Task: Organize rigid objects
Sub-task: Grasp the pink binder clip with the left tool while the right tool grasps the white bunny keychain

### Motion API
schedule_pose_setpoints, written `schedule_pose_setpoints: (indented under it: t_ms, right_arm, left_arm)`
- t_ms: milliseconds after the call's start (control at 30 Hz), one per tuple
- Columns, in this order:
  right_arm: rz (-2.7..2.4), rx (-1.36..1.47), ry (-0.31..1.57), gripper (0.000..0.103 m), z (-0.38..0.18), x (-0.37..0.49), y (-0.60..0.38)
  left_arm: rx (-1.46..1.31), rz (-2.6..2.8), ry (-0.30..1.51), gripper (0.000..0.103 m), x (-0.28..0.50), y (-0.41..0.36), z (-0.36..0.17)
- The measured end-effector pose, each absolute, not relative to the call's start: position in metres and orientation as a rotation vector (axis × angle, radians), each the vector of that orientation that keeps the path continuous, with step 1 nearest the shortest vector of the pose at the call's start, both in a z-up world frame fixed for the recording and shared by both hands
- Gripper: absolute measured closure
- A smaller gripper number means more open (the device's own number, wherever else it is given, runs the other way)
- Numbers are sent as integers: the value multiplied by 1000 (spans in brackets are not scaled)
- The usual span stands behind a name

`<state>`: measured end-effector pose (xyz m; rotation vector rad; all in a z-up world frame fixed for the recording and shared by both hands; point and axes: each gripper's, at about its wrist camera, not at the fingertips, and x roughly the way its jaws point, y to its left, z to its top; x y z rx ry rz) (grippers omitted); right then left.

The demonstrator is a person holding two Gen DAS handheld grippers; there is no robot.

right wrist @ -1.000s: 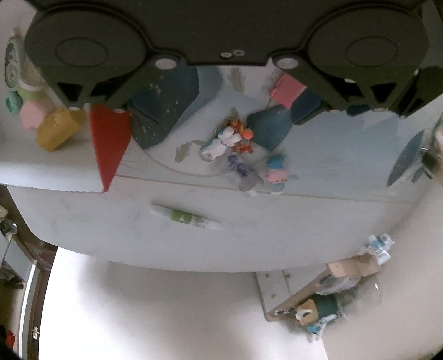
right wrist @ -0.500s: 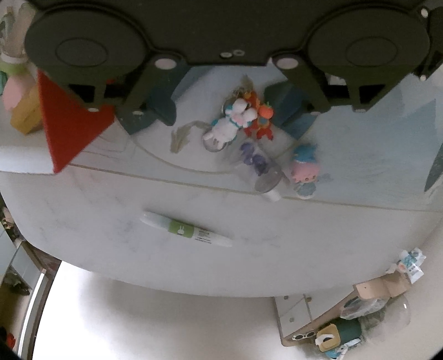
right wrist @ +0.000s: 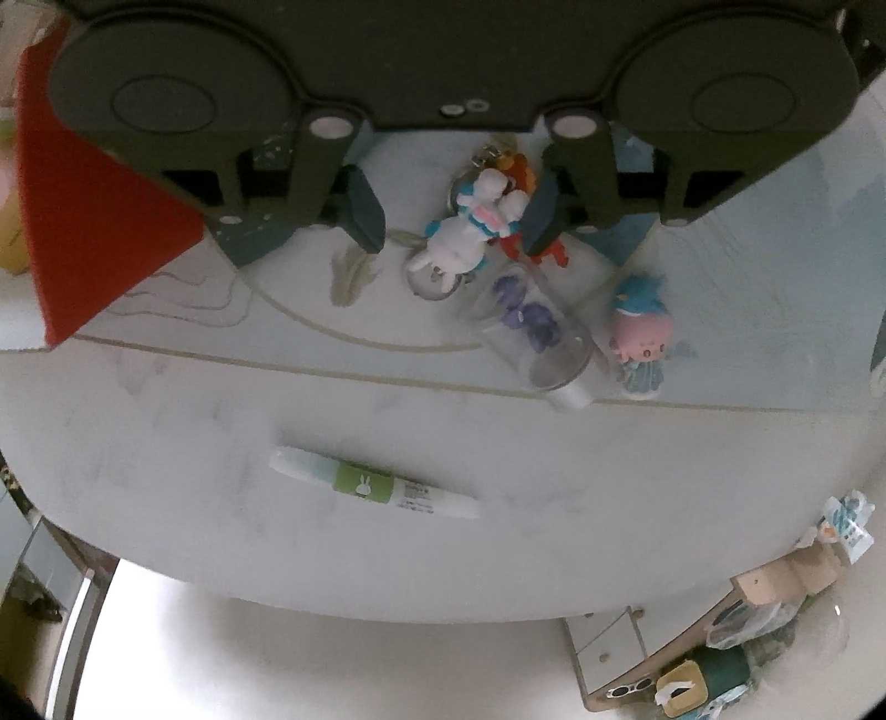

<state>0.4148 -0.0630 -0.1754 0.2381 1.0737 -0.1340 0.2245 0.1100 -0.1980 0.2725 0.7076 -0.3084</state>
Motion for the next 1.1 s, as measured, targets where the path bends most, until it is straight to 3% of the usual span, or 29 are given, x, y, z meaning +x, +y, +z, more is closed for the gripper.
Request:
schedule_pose_setpoints:
  t_ms: [367, 1100]
  right_arm:
    - [-134, 356, 1068, 65, -181, 418, -68]
    - [-60, 428, 959, 67, -127, 362, -69]
  left_arm:
    - [274, -325, 704, 70, 229, 108, -202]
    - [163, -360, 743, 74, 226, 129, -174]
